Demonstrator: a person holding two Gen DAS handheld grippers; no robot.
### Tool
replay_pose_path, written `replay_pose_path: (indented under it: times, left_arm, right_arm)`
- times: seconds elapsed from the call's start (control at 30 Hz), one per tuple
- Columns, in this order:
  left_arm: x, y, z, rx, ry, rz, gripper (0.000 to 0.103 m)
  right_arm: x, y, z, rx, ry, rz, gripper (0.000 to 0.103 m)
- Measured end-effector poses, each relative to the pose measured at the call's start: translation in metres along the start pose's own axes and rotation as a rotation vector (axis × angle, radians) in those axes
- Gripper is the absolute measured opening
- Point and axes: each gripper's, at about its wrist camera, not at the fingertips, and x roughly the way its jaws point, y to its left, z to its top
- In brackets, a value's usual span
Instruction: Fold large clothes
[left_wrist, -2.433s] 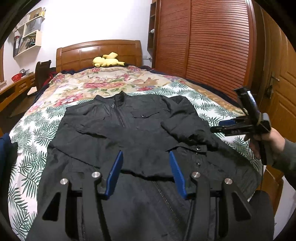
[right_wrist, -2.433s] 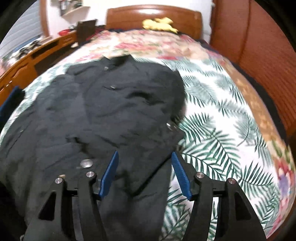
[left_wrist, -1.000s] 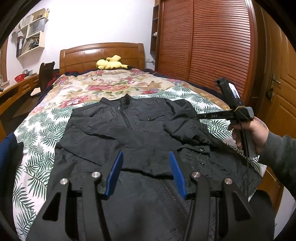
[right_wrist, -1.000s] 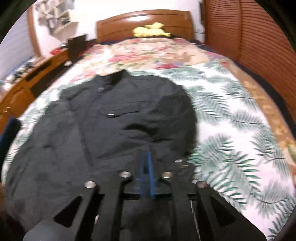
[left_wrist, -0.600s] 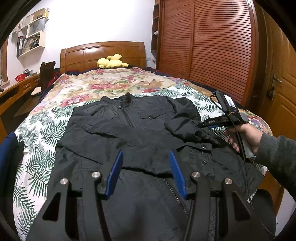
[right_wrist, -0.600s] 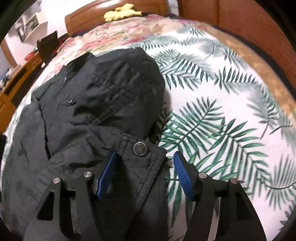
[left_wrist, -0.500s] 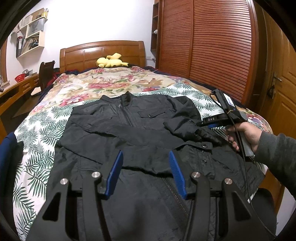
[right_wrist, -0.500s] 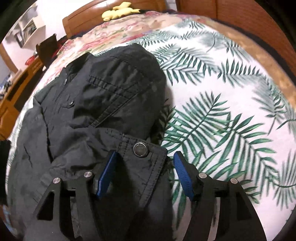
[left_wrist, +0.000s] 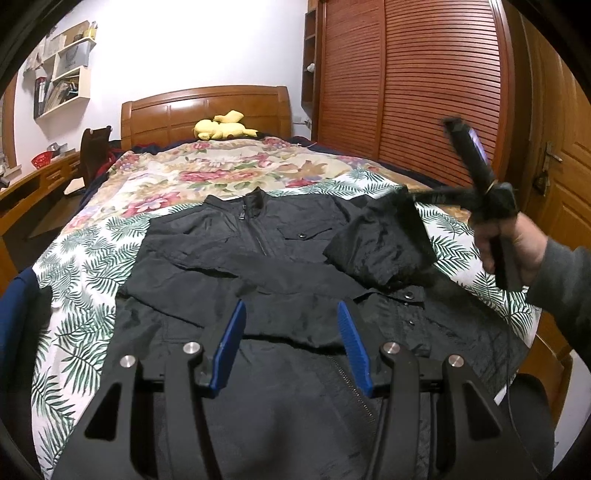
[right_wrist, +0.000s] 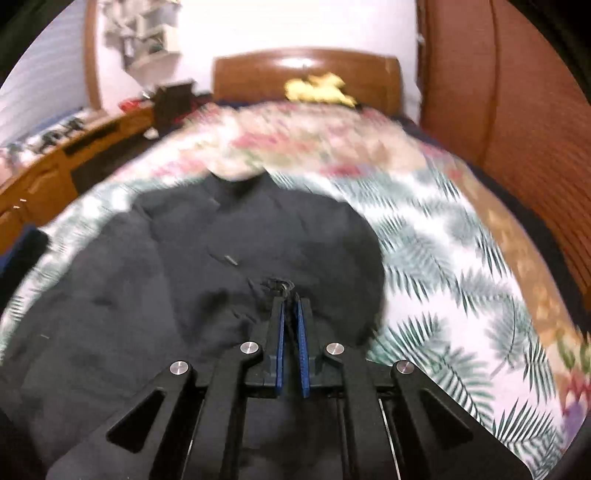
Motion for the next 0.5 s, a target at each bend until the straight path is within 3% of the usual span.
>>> replay_pose_path:
  times: [0.2, 0.37, 0.4, 0.5]
  left_arm:
    - [-0.016, 0.015, -0.002, -0.021, -0.019, 0.019, 0.051]
    - [-0.028, 0.028, -0.004, -0.032, -0.036, 0.042, 0.051]
    - [-0.029, 0.03, -0.005, -0.035, -0.037, 0.044, 0.051]
    - [-0.03, 0.033, -0.006, -0.039, -0.035, 0.049, 0.051]
  right_arm:
    - [-0.042, 0.101, 0.027, -0.127, -0.078, 0.221, 0.004]
    - [-0.054, 0.157, 0.027, -0.162, -0.067, 0.326, 0.005]
    - [-0.053, 0.161, 0.026, -0.162, -0.058, 0.325, 0.007]
    - [-0.053, 0.168, 0.023, -0.171, -0.057, 0.308, 0.027]
